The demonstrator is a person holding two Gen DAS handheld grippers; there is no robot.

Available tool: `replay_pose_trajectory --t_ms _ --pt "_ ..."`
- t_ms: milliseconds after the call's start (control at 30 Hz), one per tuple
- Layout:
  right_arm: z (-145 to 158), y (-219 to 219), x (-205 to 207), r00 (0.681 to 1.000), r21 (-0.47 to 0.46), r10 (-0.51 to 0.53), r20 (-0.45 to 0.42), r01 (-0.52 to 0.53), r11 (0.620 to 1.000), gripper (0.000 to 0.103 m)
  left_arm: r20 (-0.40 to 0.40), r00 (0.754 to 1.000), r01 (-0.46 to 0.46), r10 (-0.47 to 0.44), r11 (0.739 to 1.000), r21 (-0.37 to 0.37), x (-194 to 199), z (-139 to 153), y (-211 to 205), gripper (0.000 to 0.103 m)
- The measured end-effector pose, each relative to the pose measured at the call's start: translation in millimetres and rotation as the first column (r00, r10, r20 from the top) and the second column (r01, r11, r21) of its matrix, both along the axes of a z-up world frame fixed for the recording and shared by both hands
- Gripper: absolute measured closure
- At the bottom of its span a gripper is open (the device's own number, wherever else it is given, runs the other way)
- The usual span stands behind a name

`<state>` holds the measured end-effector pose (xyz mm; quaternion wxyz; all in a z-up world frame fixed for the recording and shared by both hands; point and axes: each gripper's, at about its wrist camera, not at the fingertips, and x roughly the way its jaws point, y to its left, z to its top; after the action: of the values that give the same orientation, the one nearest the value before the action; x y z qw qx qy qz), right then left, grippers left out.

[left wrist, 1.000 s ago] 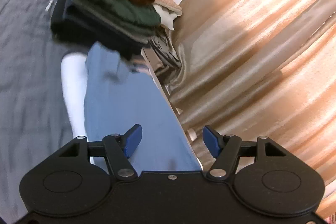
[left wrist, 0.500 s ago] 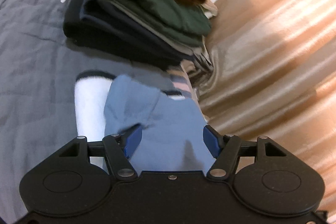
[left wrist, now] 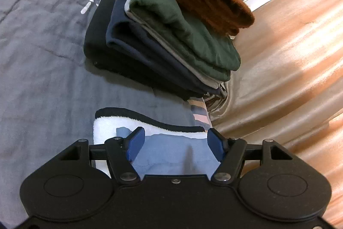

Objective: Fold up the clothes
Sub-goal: 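Lower the blue shirt onto the folded white towel with both grippers, then open both grippers and release the shirt on the towel stack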

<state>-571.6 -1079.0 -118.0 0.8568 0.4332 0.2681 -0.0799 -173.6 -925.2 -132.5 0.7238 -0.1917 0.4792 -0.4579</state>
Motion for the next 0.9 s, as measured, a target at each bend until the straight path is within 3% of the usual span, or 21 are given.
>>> replay_pose_trajectory --t_ms 133,267,533,600,700,900 --pt "2.0 -2.1 -2.4 1.0 0.006 -0.014 0.0 0.014 1.0 0.076 0.028 0.999 -0.023 0.023 1.0 -0.008 -6.0 11.6 12.3 0.039" --pt "11.0 2.9 -4.0 1.0 -0.03 -0.028 -0.009 0.028 0.999 0.075 0.124 0.992 -0.002 -0.003 0.999 0.043 -41.9 31.2 28.5 0.039" --pt "33.7 24.6 0.9 0.998 -0.151 -0.016 -0.053 0.007 0.989 0.075 0.307 0.949 0.026 -0.071 0.988 0.149 -113.9 70.3 60.7 0.039" --pt "35.6 27.5 1.0 0.997 -0.176 -0.008 -0.078 -0.006 0.984 0.075 0.318 0.943 0.054 -0.102 0.986 0.157 -135.9 72.6 68.2 0.039" --pt "33.2 26.5 -2.5 0.992 -0.222 -0.024 -0.126 -0.005 0.975 0.075 0.296 0.946 0.096 -0.13 0.988 0.125 -164.0 71.5 82.9 0.037" --pt "19.0 14.2 -18.3 0.994 -0.134 -0.046 -0.102 0.032 0.99 0.075 0.109 0.978 0.185 -0.181 0.982 -0.03 -192.9 43.2 108.2 0.036"
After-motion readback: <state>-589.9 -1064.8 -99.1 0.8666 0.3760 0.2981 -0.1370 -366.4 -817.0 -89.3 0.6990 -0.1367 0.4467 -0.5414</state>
